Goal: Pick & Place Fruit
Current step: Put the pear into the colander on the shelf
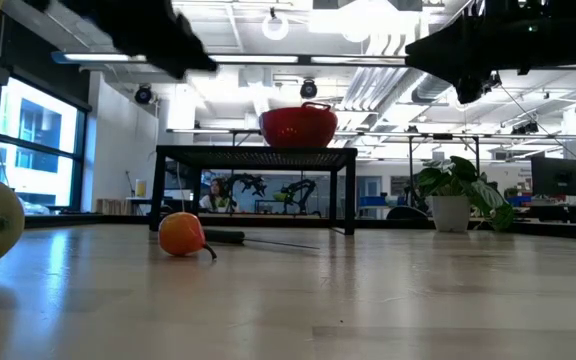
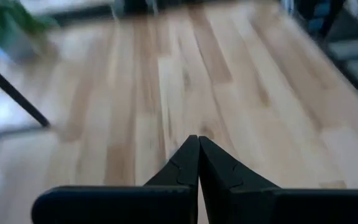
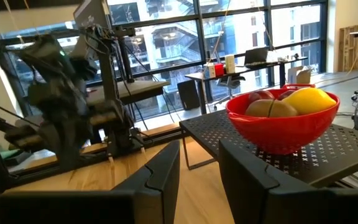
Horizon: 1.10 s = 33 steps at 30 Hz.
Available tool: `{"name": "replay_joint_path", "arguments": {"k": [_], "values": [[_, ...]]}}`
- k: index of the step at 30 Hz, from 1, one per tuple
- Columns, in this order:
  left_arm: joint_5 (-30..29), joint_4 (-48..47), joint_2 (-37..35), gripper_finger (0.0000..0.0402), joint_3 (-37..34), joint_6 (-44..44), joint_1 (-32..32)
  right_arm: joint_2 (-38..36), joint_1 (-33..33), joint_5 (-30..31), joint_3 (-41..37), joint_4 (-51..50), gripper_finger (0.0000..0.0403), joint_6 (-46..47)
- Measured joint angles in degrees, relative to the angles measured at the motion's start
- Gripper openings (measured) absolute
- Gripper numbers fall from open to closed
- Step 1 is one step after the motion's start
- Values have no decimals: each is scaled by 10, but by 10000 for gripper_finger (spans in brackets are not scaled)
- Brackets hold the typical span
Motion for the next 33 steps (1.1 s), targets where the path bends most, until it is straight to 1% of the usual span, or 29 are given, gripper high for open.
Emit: {"name": "replay_joint_path", "arguments": {"k": [3,5,9,13,16,18,21,23,25,31,33], "values": [[64,28,39,0,-1,0,27,0,0,0,0,0,103,0],[92,47,60,0,3,1,38,0,0,0,0,-2,103,0],[95,11,103,0,39,36,47,0,0,0,0,-6,103,0],[87,-64,133,0,98,71,47,0,0,0,0,-8,103,0],[89,-128,149,0,129,71,52,0,0,0,0,-8,103,0],[89,-140,161,0,146,70,54,0,0,0,0,-9,103,0],[85,-151,172,8,151,78,54,0,0,3,0,-14,103,0],[90,-151,179,25,152,86,53,0,0,3,0,-15,103,0],[92,-149,184,52,153,86,53,0,0,3,0,-18,103,-2],[91,-183,195,166,152,81,53,0,0,3,0,-29,103,-4],[92,-180,194,202,152,69,53,0,0,3,0,-34,103,-4]]}}
